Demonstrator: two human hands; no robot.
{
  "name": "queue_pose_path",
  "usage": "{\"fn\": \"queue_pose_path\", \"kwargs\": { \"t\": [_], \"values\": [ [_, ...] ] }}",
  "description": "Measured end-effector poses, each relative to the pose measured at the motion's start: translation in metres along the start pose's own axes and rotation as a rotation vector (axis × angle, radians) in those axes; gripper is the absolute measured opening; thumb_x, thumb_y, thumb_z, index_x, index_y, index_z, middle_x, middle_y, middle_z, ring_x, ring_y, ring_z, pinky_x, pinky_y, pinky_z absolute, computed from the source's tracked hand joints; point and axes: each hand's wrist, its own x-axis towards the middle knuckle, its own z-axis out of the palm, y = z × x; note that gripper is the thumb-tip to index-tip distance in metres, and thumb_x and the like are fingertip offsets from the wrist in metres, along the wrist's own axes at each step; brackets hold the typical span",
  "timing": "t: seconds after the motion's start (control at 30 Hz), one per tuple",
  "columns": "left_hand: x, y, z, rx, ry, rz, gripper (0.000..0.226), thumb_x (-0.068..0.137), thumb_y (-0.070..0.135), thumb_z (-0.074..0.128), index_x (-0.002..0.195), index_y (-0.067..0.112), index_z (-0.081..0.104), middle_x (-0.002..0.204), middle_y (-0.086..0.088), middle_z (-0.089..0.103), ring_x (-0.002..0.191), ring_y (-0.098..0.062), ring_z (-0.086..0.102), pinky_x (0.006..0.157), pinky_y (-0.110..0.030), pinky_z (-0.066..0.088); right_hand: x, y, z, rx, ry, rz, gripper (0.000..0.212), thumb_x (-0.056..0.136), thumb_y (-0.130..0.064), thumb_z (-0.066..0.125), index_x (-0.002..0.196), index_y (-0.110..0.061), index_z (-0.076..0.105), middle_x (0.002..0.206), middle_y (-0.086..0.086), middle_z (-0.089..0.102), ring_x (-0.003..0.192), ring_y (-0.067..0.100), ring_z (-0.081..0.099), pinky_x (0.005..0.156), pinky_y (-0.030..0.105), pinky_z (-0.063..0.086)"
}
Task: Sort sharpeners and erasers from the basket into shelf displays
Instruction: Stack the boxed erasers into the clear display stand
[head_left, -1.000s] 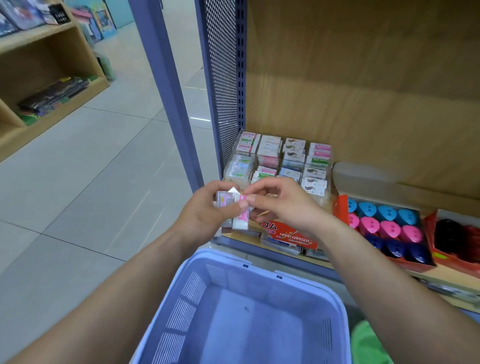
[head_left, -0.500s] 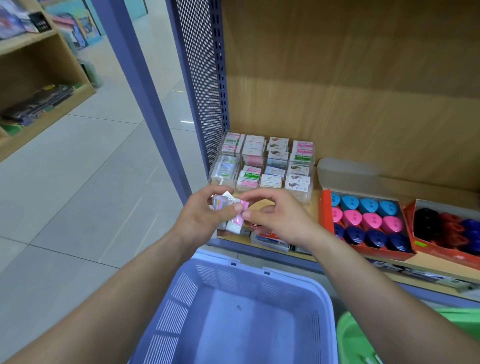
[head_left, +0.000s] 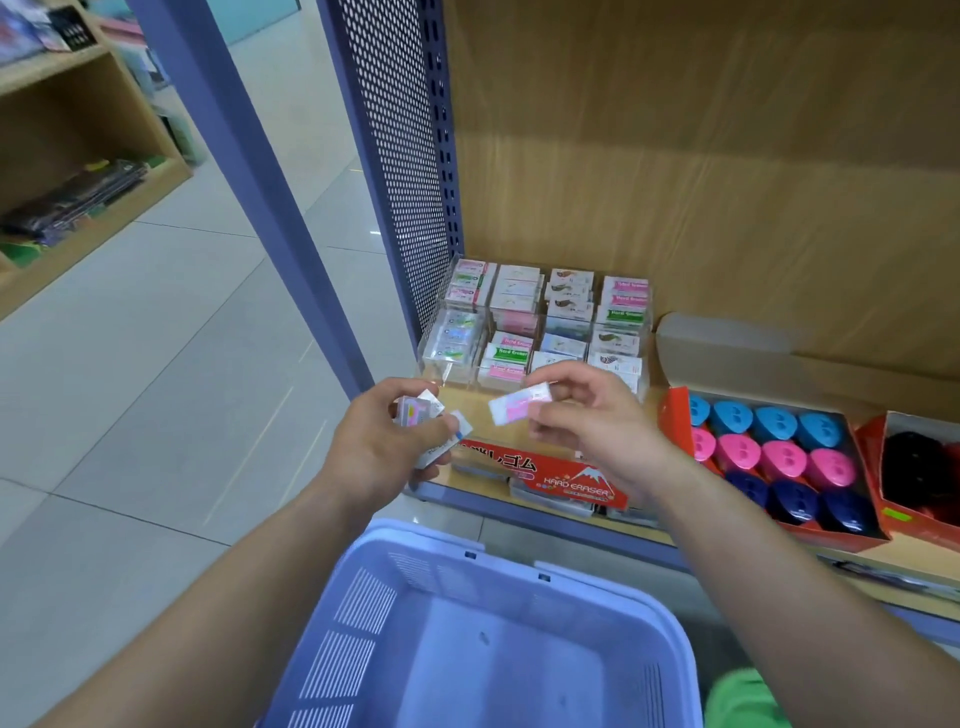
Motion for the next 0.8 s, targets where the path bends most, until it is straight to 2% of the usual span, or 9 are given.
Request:
{"fn": "queue_pose_path", "kwargs": {
  "t": [0.13, 0.27, 0.33, 0.43, 0.63, 0.73, 0.8],
  "values": [
    [0.006, 0.001, -0.002, 0.143, 0.04, 0.129, 0.032, 0.082, 0.006, 0.08, 0.106, 0.023, 0.069, 0.097, -0.007, 0.067, 0.067, -0.027, 0.071, 0.06, -0.039, 0.063, 0.049, -0.003, -0.015, -0.076, 0.186, 0.027, 0.02, 0.091, 0.003, 0.065, 0.106, -0.009, 0.067, 0.097, 0.021, 0.072, 0.082, 0.024, 0.073, 0.079, 0.034, 0.062],
    [0.008, 0.001, -0.003, 0.141, 0.011, 0.145, 0.03, 0.082, 0.006, 0.079, 0.103, 0.025, 0.069, 0.092, -0.006, 0.068, 0.064, -0.023, 0.072, 0.056, -0.032, 0.061, 0.106, -0.004, -0.014, -0.31, 0.321, -0.029, 0.015, 0.091, -0.008, 0.066, 0.094, -0.023, 0.066, 0.091, 0.007, 0.073, 0.077, 0.022, 0.074, 0.072, 0.036, 0.063],
    [0.009, -0.001, -0.004, 0.141, -0.005, 0.137, 0.03, 0.082, 0.005, 0.079, 0.104, 0.024, 0.069, 0.089, -0.004, 0.068, 0.059, -0.017, 0.07, 0.055, -0.031, 0.06, 0.131, 0.001, -0.012, -0.479, 0.349, -0.08, 0.011, 0.09, -0.016, 0.069, 0.088, -0.026, 0.066, 0.087, 0.004, 0.073, 0.073, 0.021, 0.072, 0.069, 0.037, 0.06],
    [0.013, -0.003, -0.007, 0.142, 0.003, 0.126, 0.031, 0.082, 0.005, 0.079, 0.104, 0.024, 0.069, 0.088, -0.003, 0.069, 0.058, -0.017, 0.07, 0.054, -0.031, 0.06, 0.154, 0.013, -0.012, -0.66, 0.351, -0.134, 0.007, 0.087, -0.021, 0.072, 0.091, -0.024, 0.067, 0.08, 0.0, 0.072, 0.08, 0.021, 0.07, 0.075, 0.036, 0.059],
    [0.015, -0.005, -0.015, 0.099, 0.022, 0.099, 0.03, 0.082, 0.006, 0.079, 0.104, 0.024, 0.068, 0.093, -0.008, 0.07, 0.068, -0.03, 0.073, 0.053, -0.029, 0.058, 0.162, 0.027, -0.009, -0.765, 0.437, -0.272, 0.017, 0.088, -0.021, 0.073, 0.077, -0.022, 0.059, 0.064, -0.004, 0.061, 0.065, 0.016, 0.061, 0.057, 0.028, 0.045],
    [0.015, -0.004, -0.016, 0.101, 0.023, 0.095, 0.03, 0.082, 0.007, 0.08, 0.104, 0.024, 0.068, 0.093, -0.007, 0.069, 0.069, -0.029, 0.072, 0.052, -0.027, 0.057, 0.163, 0.027, -0.007, -0.813, 0.453, -0.275, 0.011, 0.087, -0.018, 0.072, 0.081, -0.017, 0.063, 0.069, -0.002, 0.063, 0.067, 0.018, 0.062, 0.061, 0.034, 0.052],
    [0.014, -0.003, -0.015, 0.095, 0.023, 0.089, 0.031, 0.082, 0.007, 0.08, 0.104, 0.024, 0.068, 0.093, -0.007, 0.069, 0.068, -0.028, 0.072, 0.052, -0.027, 0.056, 0.161, 0.026, -0.009, -0.83, 0.427, -0.286, 0.009, 0.089, -0.014, 0.07, 0.083, -0.019, 0.065, 0.073, -0.006, 0.064, 0.07, 0.014, 0.062, 0.066, 0.034, 0.055]
  ]
}}
